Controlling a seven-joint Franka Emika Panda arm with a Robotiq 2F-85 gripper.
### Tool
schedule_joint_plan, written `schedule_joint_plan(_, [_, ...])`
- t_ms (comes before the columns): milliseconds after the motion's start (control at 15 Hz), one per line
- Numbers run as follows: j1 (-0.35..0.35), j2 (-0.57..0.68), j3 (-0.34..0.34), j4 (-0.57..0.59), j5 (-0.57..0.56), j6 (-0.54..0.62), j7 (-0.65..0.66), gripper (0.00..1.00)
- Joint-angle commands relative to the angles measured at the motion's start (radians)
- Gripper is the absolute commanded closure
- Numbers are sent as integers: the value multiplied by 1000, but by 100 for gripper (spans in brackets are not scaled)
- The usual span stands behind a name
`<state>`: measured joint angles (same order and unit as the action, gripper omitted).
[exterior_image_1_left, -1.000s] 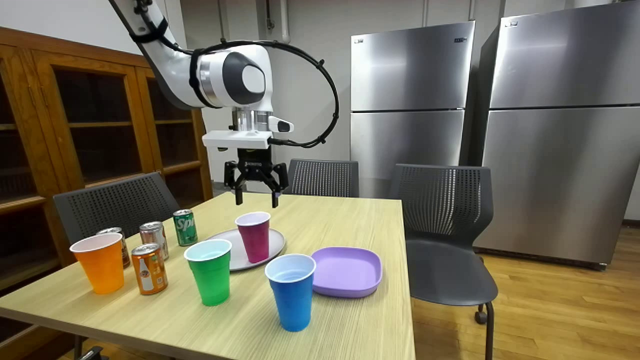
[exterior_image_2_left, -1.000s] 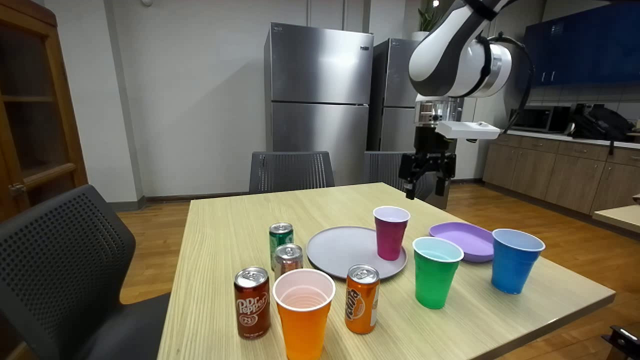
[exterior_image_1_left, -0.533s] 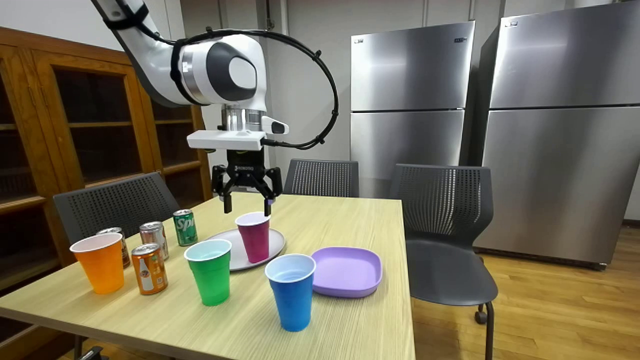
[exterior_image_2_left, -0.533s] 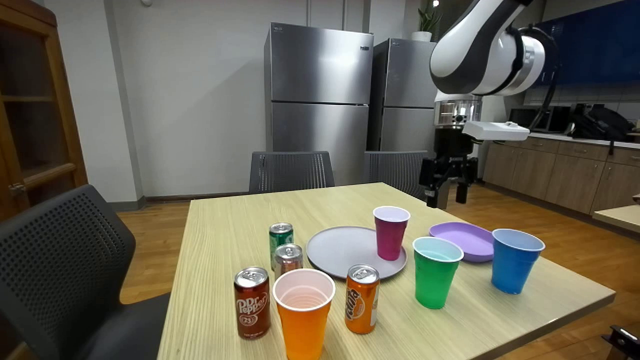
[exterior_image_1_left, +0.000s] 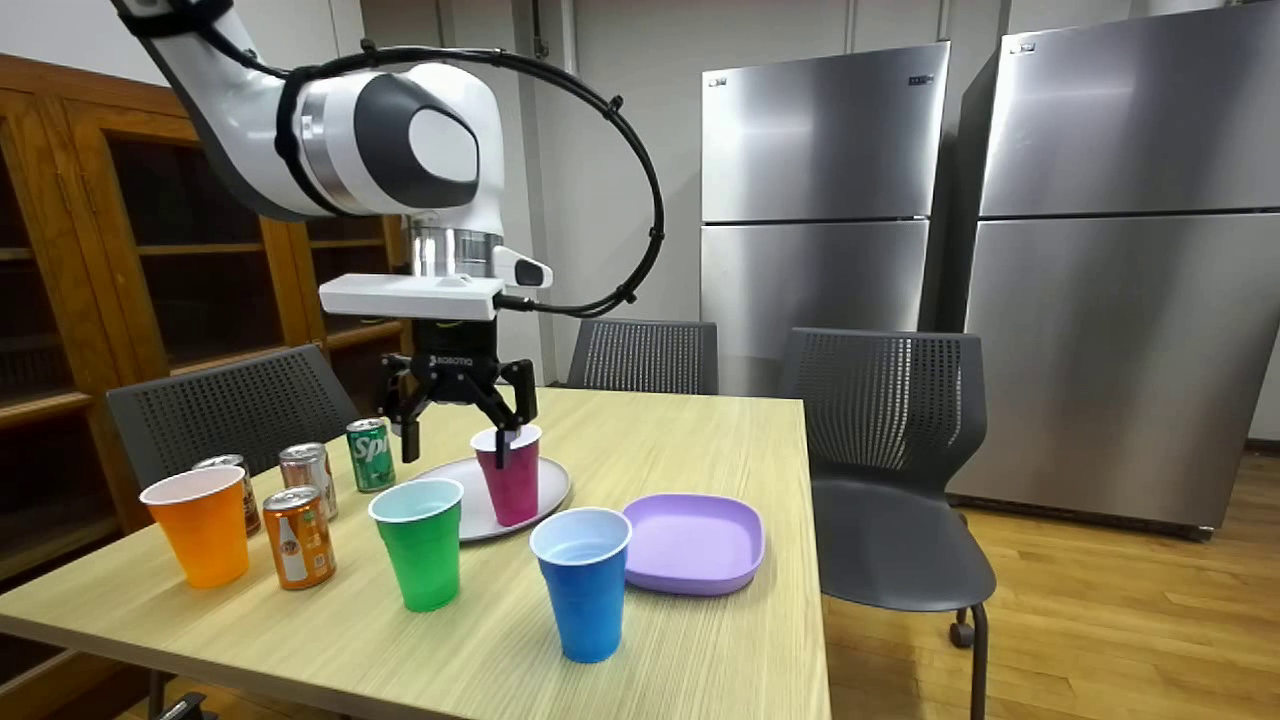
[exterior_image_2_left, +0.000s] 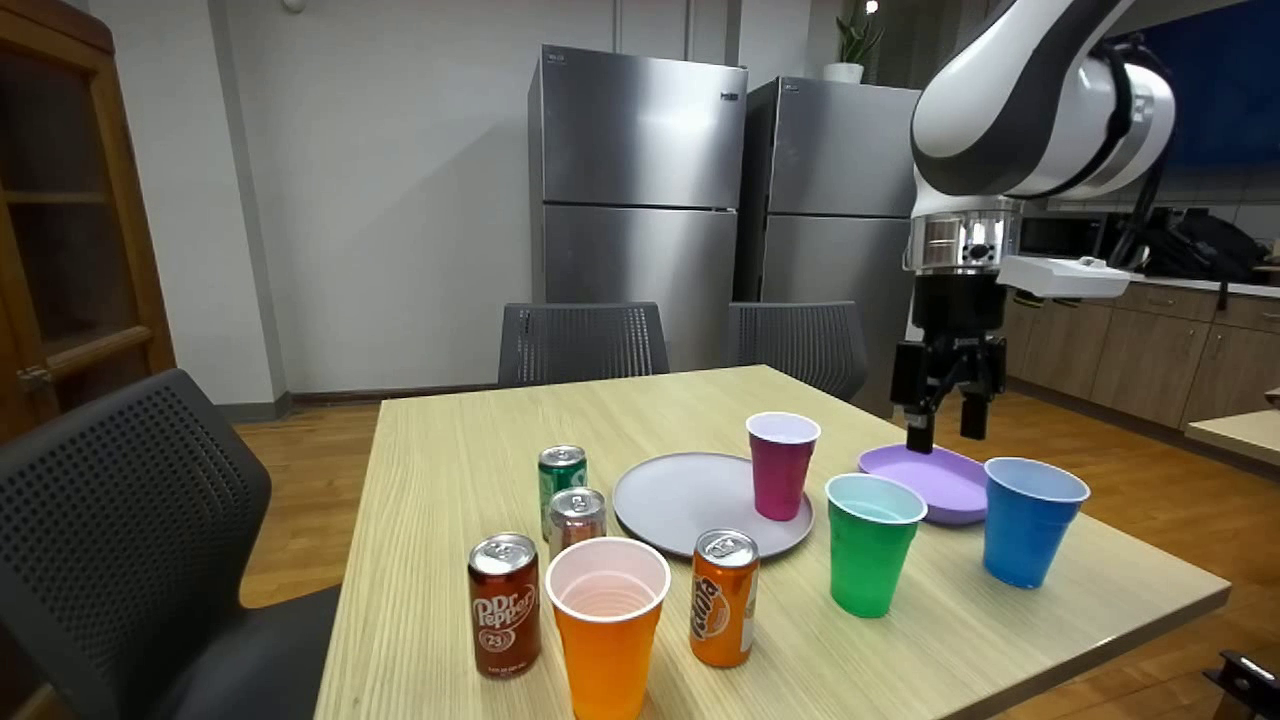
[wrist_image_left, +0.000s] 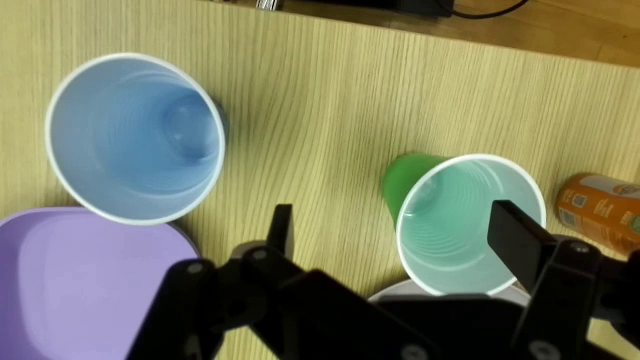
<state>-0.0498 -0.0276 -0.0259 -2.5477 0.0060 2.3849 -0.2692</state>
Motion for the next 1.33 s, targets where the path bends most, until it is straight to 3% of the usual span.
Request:
schedule_joint_plan(0, [5, -63, -8, -80, -18, 19, -26, 0])
schedule_joint_plan(1267, [28, -11, -1, -70, -4, 4, 0, 0])
